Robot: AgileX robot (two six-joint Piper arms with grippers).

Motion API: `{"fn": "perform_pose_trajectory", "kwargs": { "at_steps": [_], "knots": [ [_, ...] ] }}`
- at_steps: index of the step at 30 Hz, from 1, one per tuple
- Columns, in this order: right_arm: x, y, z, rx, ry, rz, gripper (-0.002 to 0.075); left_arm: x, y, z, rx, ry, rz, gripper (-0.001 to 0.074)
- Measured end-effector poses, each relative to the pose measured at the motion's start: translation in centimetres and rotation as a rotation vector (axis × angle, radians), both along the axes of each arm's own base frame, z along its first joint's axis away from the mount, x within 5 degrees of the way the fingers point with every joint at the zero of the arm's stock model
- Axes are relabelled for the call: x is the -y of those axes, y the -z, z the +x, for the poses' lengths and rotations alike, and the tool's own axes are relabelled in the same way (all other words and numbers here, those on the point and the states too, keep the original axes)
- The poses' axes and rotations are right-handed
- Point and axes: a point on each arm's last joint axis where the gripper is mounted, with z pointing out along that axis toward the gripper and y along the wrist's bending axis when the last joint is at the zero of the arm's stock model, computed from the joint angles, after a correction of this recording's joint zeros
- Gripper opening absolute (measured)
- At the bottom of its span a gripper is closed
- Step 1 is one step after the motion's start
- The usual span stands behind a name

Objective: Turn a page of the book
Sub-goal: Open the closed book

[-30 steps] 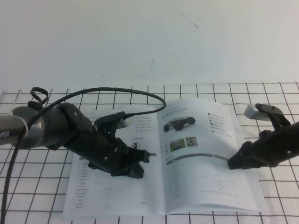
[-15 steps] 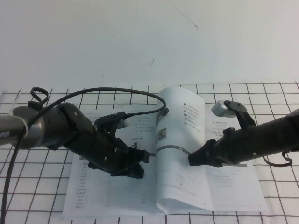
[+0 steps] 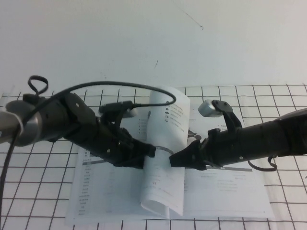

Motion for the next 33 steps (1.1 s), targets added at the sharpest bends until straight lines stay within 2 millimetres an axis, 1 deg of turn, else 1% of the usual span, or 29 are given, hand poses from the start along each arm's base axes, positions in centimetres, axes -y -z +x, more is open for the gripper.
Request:
{"fn": "perform_pose_trajectory", "kwargs": {
  "at_steps": [2, 4, 7, 9, 12, 16, 18, 21, 27, 33],
  "knots": [
    [-0.4, -0.3, 0.0, 0.009, -0.019, 0.012, 0.0356, 0.0, -2.3, 0.1, 0.057, 0.009, -0.018, -0.0003],
    [-0.8, -0.6, 0.0, 0.018, -0.033, 0.022, 0.0356, -0.1, -5.2, 0.0, 0.138, 0.018, -0.034, -0.0003],
    [-1.8, -1.2, -0.2, 0.036, -0.072, 0.04, 0.0356, -0.2, -9.8, -0.8, 0.242, 0.023, -0.084, -0.0003],
    [-2.6, -1.6, -0.4, 0.048, -0.104, 0.054, 0.0356, -0.5, -12.9, -1.7, 0.315, 0.025, -0.119, -0.0003],
    [-3.8, -2.0, -0.8, 0.061, -0.139, 0.061, 0.0356, -1.0, -16.5, -3.3, 0.406, 0.035, -0.158, -0.0003],
    [-5.4, -2.6, -1.3, 0.087, -0.18, 0.072, 0.0356, -1.9, -19.9, -5.7, 0.502, 0.039, -0.195, -0.0003],
    [-6.2, -3.1, -1.5, 0.104, -0.202, 0.078, 0.0356, -2.2, -21.2, -6.7, 0.539, 0.04, -0.21, -0.0003],
    [-7.5, -3.8, -1.9, 0.132, -0.236, 0.09, 0.0356, -2.7, -22.4, -7.9, 0.579, 0.044, -0.222, -0.0003],
    [-9.4, -5.1, -2.4, 0.192, -0.301, 0.116, 0.0356, -3.1, -23.3, -9.5, 0.586, 0.085, -0.214, -0.0003],
    [-9.9, -6.3, -2.6, 0.247, -0.403, 0.138, 0.0356, -3.5, -23.6, -10.2, 0.593, 0.101, -0.191, -0.0003]
  ]
}}
